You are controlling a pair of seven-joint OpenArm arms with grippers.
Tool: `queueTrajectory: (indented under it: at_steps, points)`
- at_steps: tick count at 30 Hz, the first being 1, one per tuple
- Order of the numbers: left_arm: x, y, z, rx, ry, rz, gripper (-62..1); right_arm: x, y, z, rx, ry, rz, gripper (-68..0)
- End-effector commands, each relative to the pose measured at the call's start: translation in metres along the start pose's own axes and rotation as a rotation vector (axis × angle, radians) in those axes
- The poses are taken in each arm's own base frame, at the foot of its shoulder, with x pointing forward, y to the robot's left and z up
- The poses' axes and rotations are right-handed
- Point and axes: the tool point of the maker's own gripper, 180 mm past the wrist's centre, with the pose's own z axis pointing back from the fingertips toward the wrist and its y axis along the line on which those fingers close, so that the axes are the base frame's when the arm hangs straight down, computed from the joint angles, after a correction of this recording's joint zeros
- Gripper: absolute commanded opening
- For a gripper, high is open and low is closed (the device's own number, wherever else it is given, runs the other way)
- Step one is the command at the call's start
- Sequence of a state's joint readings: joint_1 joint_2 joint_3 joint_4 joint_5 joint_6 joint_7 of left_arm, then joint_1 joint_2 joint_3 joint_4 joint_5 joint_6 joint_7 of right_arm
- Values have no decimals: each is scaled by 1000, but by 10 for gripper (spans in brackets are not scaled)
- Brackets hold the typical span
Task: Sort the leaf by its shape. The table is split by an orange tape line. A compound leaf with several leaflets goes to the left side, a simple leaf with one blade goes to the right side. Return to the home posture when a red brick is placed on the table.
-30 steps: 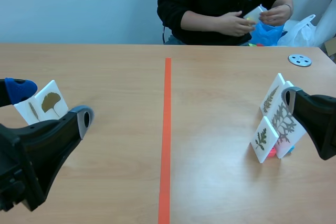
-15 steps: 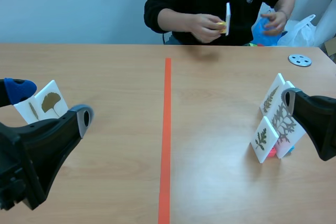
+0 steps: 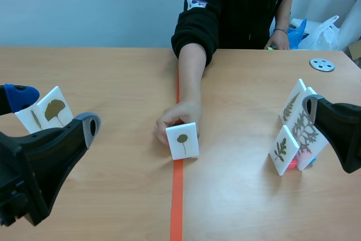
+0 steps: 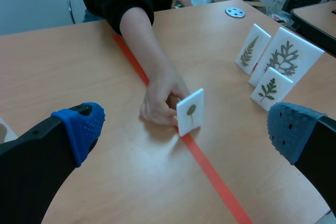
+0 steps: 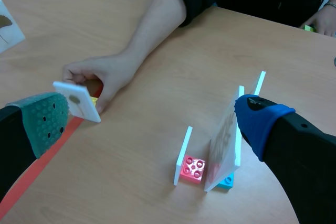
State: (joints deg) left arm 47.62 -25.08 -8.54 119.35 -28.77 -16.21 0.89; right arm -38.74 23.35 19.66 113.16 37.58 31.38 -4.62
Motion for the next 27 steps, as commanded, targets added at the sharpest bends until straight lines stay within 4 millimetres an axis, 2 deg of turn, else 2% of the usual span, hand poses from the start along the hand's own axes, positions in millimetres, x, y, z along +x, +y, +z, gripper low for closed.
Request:
queueTrajectory:
  at_steps: [1, 15, 23, 27]
  points:
    - [7, -1, -1, -2, -27, 5, 14, 13, -1, -1, 8, -34, 22, 4]
    - [3, -1, -1, -1, -10, -7, 14, 13, -1, -1, 7, -36, 21, 4]
    - [-22, -2, -11, -96, 41, -33, 14, 13, -1, -1, 7, -35, 22, 4]
    - [-40, 4, -22, -117, 61, -20, 14, 13, -1, -1, 7, -35, 22, 4]
